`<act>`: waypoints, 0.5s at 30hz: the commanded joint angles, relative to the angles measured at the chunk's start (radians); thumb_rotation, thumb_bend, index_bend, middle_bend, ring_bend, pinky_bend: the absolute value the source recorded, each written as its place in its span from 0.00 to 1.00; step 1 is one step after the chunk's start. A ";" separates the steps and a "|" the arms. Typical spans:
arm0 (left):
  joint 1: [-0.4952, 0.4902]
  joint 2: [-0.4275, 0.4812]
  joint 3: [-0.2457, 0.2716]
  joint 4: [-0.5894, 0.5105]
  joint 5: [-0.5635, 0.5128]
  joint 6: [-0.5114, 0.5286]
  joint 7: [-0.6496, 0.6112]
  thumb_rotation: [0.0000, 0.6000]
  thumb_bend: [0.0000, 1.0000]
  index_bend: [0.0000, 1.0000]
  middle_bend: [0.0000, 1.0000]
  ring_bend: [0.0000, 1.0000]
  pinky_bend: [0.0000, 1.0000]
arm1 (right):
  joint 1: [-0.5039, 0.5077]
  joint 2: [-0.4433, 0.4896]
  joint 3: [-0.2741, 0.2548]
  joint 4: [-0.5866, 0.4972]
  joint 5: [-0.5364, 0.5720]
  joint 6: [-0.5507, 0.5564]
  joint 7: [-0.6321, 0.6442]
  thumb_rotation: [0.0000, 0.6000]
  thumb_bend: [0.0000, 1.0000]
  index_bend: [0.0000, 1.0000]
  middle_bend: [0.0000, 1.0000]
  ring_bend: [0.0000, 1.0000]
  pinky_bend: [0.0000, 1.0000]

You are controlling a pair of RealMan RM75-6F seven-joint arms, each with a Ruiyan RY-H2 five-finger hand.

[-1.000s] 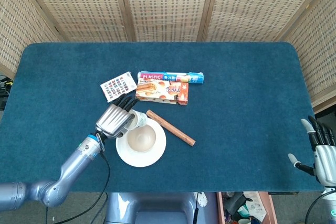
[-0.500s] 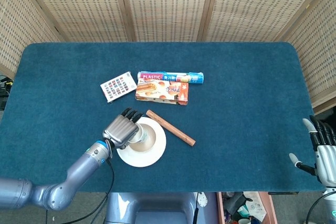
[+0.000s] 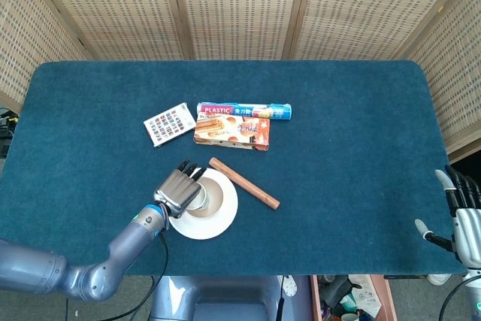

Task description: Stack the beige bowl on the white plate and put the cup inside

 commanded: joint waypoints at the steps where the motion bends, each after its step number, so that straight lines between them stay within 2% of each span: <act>1: -0.020 -0.018 0.011 0.014 -0.027 0.015 0.010 1.00 0.38 0.62 0.02 0.00 0.02 | 0.000 0.000 0.000 0.000 0.000 0.000 0.001 1.00 0.20 0.03 0.00 0.00 0.00; 7: -0.051 -0.044 0.030 0.034 -0.063 0.042 0.023 1.00 0.38 0.61 0.00 0.00 0.01 | 0.000 0.000 0.001 0.001 0.001 -0.002 0.003 1.00 0.20 0.03 0.00 0.00 0.00; 15: -0.056 -0.074 0.042 0.062 -0.040 0.076 0.007 1.00 0.38 0.47 0.00 0.00 0.00 | -0.001 0.001 0.001 0.001 0.001 0.000 0.004 1.00 0.20 0.03 0.00 0.00 0.00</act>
